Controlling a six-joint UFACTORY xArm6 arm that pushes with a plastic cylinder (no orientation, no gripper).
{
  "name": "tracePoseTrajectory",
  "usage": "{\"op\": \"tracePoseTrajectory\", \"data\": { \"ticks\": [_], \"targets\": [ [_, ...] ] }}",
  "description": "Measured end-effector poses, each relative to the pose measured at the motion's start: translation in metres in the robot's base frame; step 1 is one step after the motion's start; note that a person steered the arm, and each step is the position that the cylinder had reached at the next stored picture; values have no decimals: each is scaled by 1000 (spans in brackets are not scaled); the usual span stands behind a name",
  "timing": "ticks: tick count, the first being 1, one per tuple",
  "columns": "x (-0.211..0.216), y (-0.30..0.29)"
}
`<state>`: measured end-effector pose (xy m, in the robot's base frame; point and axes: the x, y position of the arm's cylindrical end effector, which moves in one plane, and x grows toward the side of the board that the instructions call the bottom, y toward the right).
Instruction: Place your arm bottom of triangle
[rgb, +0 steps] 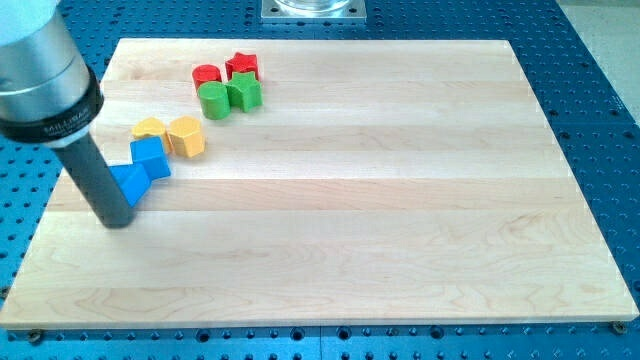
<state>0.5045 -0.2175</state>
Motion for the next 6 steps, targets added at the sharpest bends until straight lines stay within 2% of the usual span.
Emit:
{"op": "tracePoseTrajectory", "data": {
  "ticks": [1,2,3,4,5,6],
  "targets": [
    [-24,-37],
    [-5,-48],
    [23,-28],
    [9,-3],
    [6,-3],
    [25,12]
  ]
}}
